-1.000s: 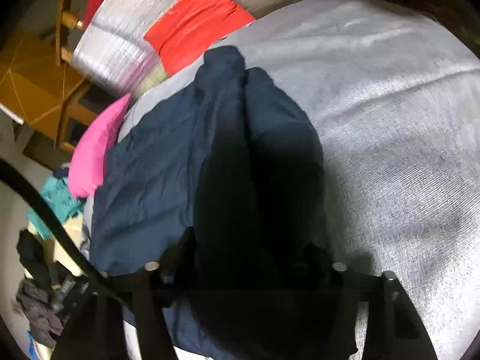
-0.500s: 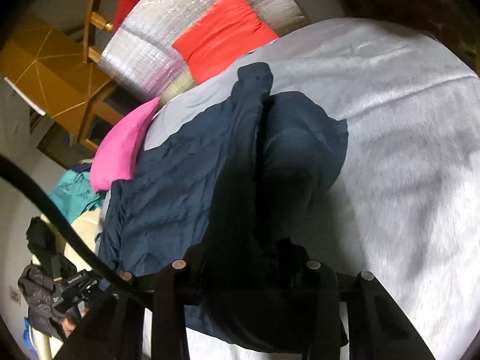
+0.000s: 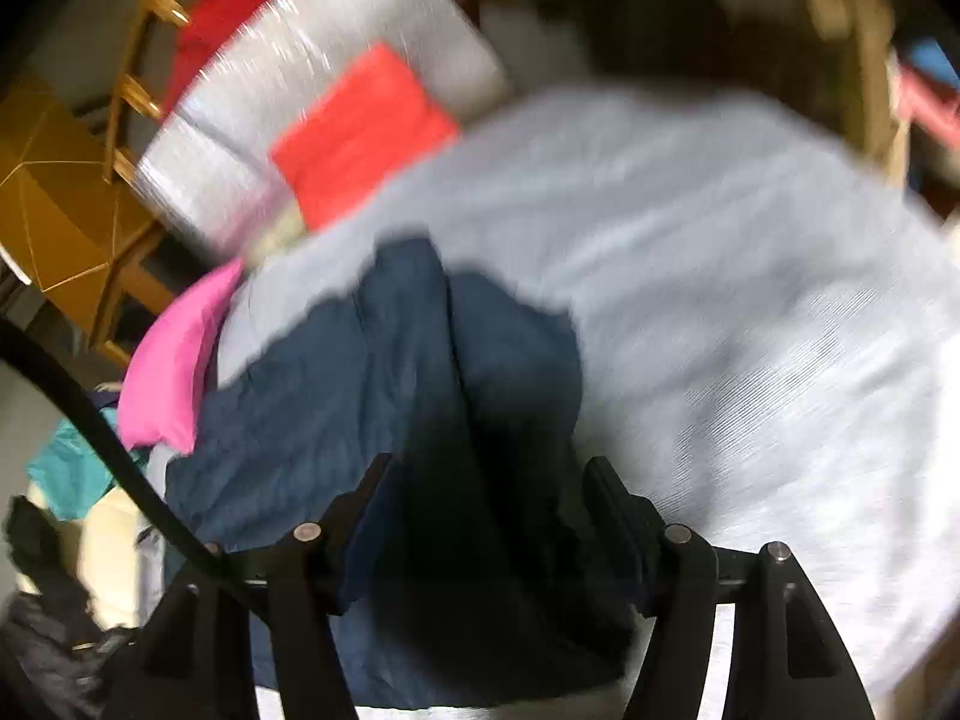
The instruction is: Fold large clothes
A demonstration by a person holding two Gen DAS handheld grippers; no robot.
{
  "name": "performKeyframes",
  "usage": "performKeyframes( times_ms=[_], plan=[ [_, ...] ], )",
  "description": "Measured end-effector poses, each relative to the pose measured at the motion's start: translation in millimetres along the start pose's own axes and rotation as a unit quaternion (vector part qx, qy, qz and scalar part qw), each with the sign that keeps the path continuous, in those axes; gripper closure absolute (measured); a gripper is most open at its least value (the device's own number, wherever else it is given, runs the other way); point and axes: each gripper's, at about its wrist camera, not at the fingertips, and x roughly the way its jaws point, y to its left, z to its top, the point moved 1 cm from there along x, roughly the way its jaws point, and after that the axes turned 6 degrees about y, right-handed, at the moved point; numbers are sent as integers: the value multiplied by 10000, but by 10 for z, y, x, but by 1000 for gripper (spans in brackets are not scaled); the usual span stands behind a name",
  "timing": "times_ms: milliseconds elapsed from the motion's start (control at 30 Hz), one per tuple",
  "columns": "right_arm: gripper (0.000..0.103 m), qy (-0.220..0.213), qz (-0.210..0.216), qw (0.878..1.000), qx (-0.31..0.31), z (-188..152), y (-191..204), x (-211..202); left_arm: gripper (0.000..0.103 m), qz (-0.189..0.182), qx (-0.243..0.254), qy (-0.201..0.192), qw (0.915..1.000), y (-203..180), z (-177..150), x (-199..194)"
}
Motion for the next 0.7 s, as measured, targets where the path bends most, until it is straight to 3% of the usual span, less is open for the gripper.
performKeyframes(
  times_ms=[100, 200, 267, 367, 433, 533, 700],
  plan=[
    [37, -287, 444, 9970, -574, -166, 284, -226, 26, -13, 664, -656, 9956, -264, -166, -225],
    [57, -60, 761, 9905, -1148, -404, 674, -153, 25, -68, 1409, -696, 9876, -494, -370, -226],
    [59, 252, 587, 9877, -1425, -575, 896, 50, 25, 244, 1895, -451, 9805, -748, -486, -8],
    [59, 1261, 37, 9819, -1411, -714, 926, 586, 22, 584, 1861, 276, 9804, -754, -497, 431],
    [60, 1557, -112, 9782, -1367, -761, 885, 784, 19, 779, 1683, 862, 9789, -655, -497, 754],
    [58, 1553, 12, 9778, -1410, -737, 880, 688, 18, 726, 1663, 852, 9797, -628, -447, 742],
    [55, 1518, 749, 9842, -525, -517, 617, 512, 18, 602, 1396, 500, 9871, -522, -391, 523]
  ],
)
